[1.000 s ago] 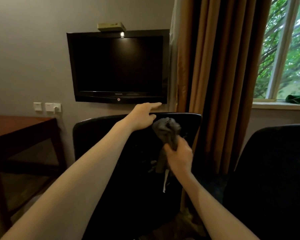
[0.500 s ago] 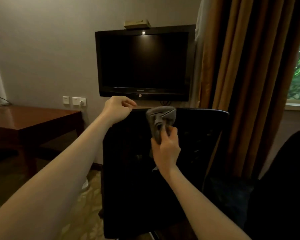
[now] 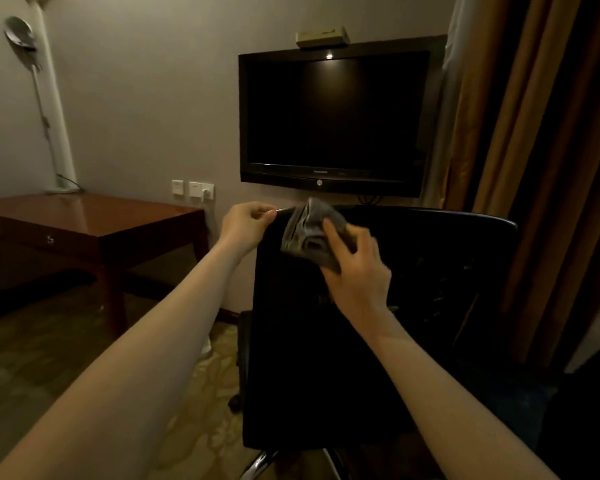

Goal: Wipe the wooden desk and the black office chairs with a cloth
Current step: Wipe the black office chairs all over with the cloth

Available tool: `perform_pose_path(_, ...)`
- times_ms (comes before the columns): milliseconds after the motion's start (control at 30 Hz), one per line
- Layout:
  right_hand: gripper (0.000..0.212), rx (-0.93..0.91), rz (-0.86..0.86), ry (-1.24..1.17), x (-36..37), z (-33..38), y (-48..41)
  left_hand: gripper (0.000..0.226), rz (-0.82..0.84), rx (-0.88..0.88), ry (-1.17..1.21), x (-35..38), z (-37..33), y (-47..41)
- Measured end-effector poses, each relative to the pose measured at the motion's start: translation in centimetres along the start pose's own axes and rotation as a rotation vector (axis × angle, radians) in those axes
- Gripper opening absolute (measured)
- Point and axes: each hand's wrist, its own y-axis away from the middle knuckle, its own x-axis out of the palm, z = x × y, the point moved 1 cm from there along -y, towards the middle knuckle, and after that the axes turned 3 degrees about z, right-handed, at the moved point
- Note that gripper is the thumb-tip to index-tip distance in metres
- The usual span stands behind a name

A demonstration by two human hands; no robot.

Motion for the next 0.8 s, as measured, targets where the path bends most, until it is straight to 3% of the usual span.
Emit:
perform_pose_path(100, 0.068, 0.035, -0.153, 0.035, 0.3, 0.8, -3.4, 0.023, -0.022, 0.018, 0.02, 0.0, 0.1, 0.1)
perform_pose_path(233, 0.063, 0.012, -0.116, 0.181, 3.0, 1.9, -3.8, 0.022, -0.035, -0.014, 0.026, 0.1, 0.7, 0.0)
perform_pose_path(400, 0.048, -0.108, -0.122, 0.149, 4.0, 0.8, -1.8, 0.019, -0.132, -0.037, 0.171, -0.1, 1.2, 0.7)
perform_pose_path(467, 0.046, -0.159, -0.01, 0.193, 3.8, 0.0, -0.5, 0.024, -0.173, -0.026, 0.159, -0.3, 1.3, 1.5)
perform_pose_path(567, 0.058, -0.375, 0.375, 0.29, 4.4, -2.0, 3.9, 0.028, -0.139, -0.042, 0.071, -0.4, 1.3, 2.3)
perform_pose_path(600, 0.062, -0.404, 0.429, 0.302, 4.5, -2.6, 5.3, 0.03, -0.124, -0.05, 0.021, -0.5, 1.3, 2.5)
perform_pose_path(667, 0.068, -0.324, 0.422, 0.254, 4.1, -3.2, 6.6, 0.031, -0.117, -0.018, -0.091, -0.8, 1.4, 2.5)
perform_pose_path(800, 0.064, -0.13, 0.23, 0.123, 2.2, -1.7, 2.5, 0.031, -0.059, 0.231, -0.202, -0.5, 0.5, 2.9)
